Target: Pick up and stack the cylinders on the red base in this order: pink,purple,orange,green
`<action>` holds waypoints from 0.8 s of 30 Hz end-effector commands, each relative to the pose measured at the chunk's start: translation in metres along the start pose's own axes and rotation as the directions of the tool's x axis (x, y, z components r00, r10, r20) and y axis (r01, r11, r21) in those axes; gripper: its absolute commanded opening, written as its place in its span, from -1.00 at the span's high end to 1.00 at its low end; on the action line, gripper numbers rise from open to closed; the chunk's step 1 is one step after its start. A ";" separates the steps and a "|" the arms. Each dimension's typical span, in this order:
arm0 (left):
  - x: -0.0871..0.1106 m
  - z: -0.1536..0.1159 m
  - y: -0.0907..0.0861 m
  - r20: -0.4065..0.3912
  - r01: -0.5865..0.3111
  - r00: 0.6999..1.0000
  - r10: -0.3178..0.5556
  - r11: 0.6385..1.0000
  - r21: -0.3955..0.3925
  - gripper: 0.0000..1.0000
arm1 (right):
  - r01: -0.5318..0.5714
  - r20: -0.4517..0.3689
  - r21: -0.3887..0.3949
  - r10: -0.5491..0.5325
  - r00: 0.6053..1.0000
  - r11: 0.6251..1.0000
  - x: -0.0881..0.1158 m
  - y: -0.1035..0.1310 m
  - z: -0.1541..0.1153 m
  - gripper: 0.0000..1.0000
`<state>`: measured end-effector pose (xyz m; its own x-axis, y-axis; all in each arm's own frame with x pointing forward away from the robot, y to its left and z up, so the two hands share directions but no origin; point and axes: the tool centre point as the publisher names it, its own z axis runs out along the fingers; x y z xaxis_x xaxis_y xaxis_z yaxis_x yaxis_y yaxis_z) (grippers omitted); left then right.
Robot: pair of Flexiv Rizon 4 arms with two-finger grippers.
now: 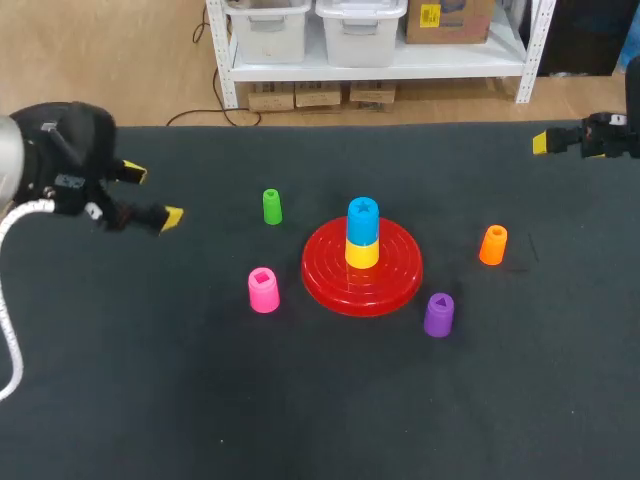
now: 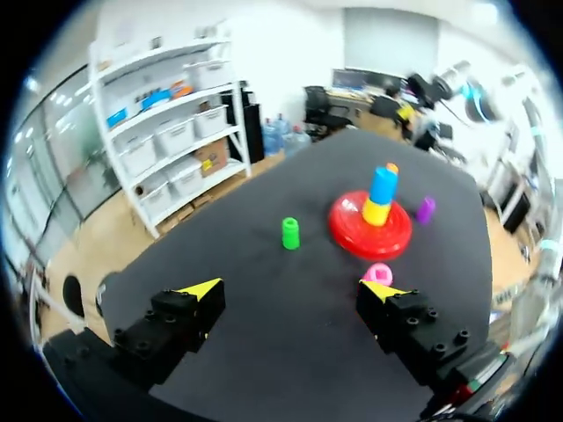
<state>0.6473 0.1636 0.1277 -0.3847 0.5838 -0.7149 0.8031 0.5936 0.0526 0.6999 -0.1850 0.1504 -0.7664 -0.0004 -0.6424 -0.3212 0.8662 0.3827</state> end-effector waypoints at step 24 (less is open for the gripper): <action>0.016 -0.032 -0.006 0.105 -0.327 0.945 0.311 0.915 0.238 -1.00 | 0.000 0.000 0.000 0.000 1.000 1.000 0.000 0.000 0.000 -1.00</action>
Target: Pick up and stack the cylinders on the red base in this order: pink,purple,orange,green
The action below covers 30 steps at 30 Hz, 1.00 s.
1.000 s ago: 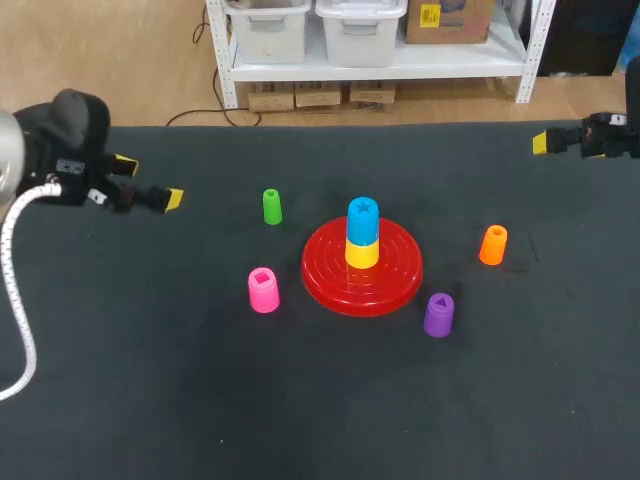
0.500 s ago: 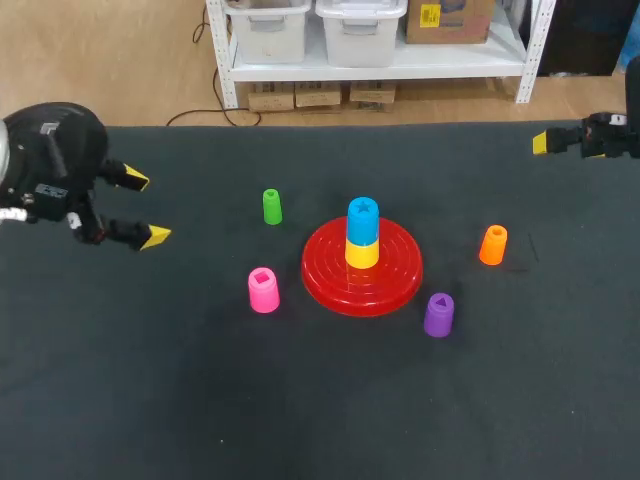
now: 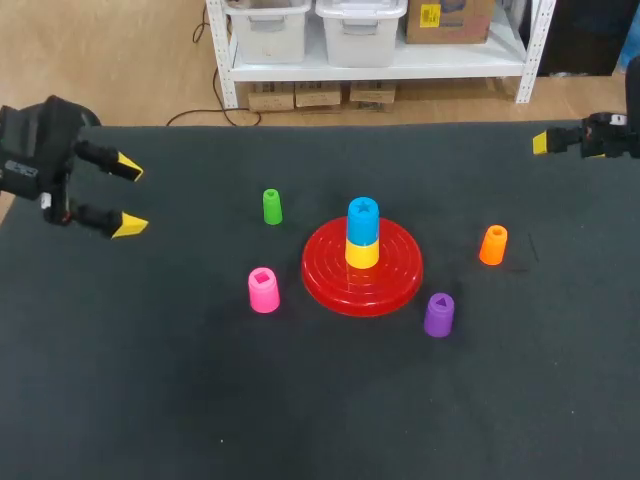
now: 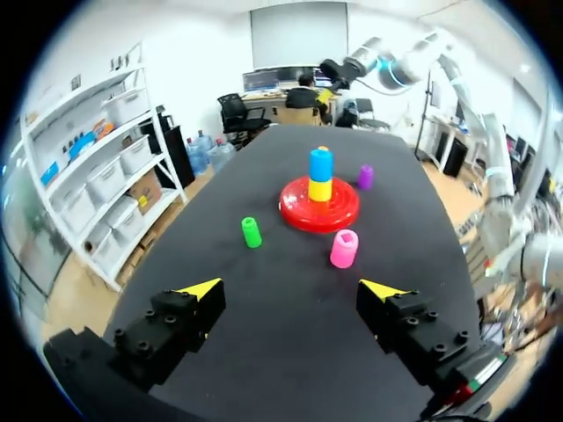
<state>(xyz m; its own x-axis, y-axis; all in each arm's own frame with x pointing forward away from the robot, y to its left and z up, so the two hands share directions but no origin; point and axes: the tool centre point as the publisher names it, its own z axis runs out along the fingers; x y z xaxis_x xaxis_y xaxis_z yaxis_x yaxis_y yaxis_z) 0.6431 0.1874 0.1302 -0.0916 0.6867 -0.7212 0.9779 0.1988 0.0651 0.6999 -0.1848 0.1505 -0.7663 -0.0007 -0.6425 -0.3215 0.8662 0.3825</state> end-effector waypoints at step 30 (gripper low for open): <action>0.017 -0.012 -0.007 0.072 -0.139 0.988 0.138 0.990 0.016 -1.00 | 0.000 0.000 0.000 0.000 1.000 1.000 0.000 0.000 0.000 -1.00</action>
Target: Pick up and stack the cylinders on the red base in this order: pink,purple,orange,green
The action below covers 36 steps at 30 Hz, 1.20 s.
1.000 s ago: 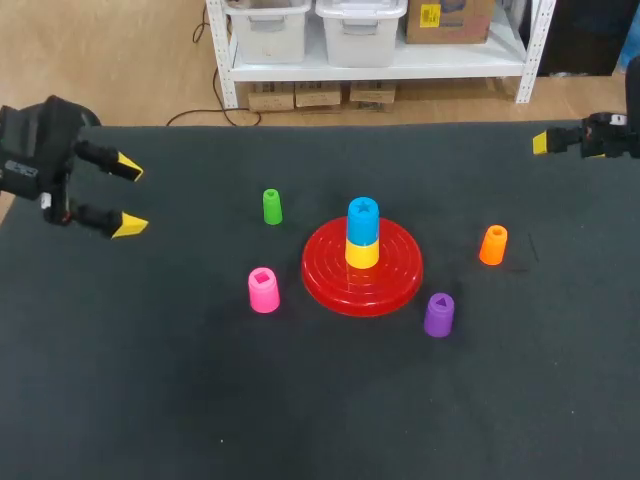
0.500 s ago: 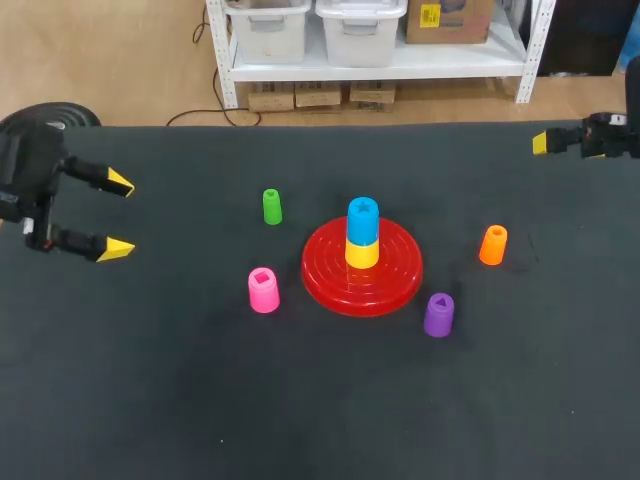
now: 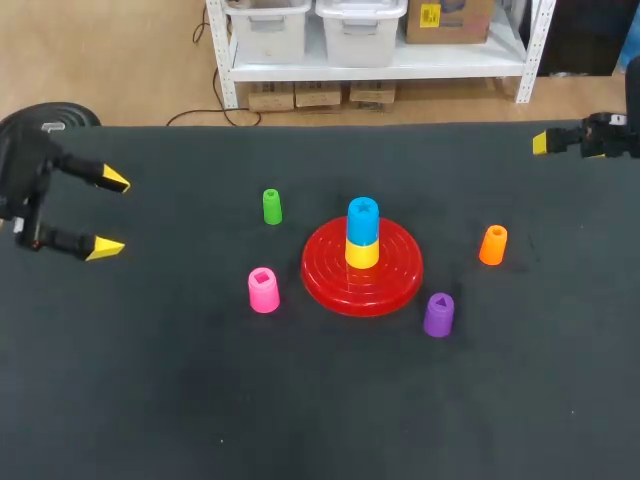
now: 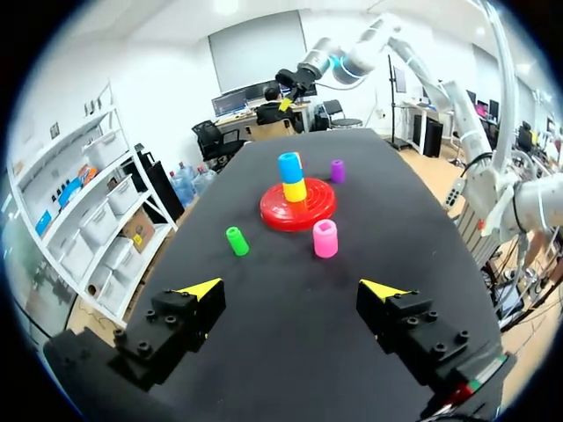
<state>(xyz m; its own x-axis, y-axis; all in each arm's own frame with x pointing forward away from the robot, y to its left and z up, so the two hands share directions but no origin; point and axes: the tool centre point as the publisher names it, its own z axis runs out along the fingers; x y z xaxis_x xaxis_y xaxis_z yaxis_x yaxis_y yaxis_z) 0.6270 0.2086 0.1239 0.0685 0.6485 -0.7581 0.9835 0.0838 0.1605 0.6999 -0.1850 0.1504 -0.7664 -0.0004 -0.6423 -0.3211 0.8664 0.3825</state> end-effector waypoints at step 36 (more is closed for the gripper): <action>-0.009 0.004 0.001 0.011 0.073 0.997 -0.073 0.997 -0.013 -1.00 | 0.627 -0.196 -0.177 -0.652 0.733 0.759 -0.037 0.153 0.020 -1.00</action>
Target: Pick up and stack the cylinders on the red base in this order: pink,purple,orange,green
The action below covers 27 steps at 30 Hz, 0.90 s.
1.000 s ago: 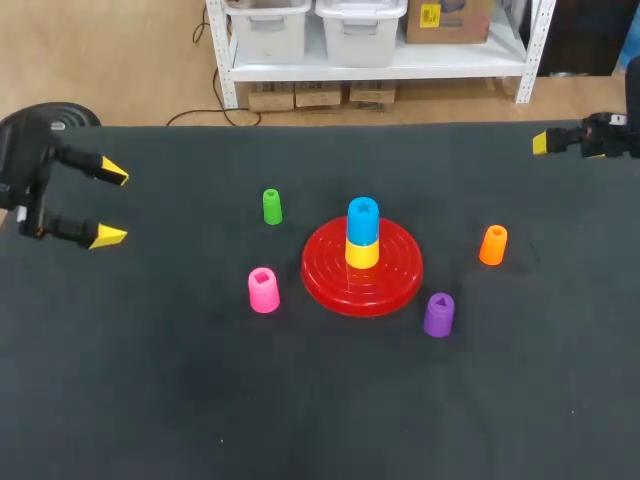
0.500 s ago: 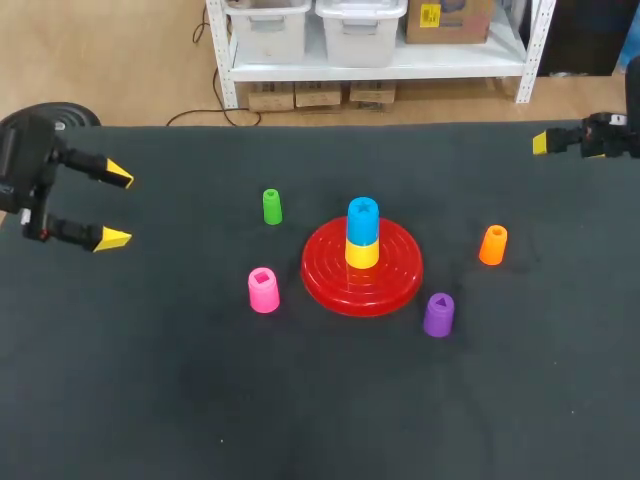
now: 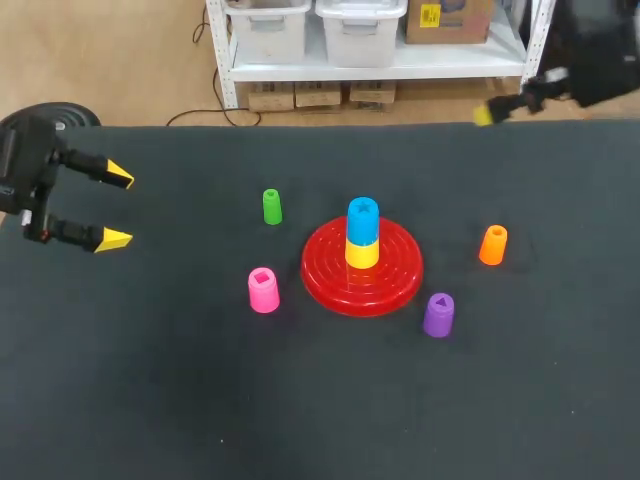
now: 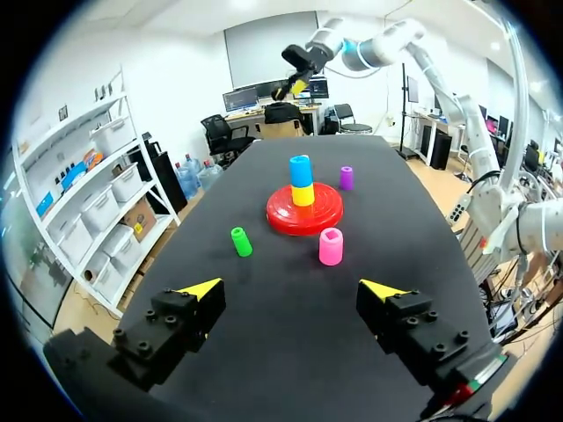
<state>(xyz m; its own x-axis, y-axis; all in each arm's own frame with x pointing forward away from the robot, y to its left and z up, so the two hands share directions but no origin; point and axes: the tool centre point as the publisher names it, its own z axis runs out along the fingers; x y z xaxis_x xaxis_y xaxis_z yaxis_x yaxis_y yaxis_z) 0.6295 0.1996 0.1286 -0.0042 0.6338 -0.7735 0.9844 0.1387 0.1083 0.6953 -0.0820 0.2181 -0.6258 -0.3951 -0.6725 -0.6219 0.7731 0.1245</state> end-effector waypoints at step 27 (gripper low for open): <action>0.001 0.000 -0.001 0.002 -0.002 1.000 0.002 1.000 -0.005 -1.00 | 0.590 -0.154 -0.308 -0.651 0.744 0.747 -0.038 0.148 0.055 -1.00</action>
<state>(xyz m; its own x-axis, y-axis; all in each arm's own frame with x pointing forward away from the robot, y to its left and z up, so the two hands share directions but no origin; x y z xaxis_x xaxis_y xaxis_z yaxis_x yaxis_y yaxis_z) 0.6293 0.1996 0.1287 -0.0043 0.6338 -0.7735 0.9843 0.1392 0.1086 0.6443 0.0474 0.2226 -0.2211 -0.8263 -0.5180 -0.9398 0.3224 -0.1131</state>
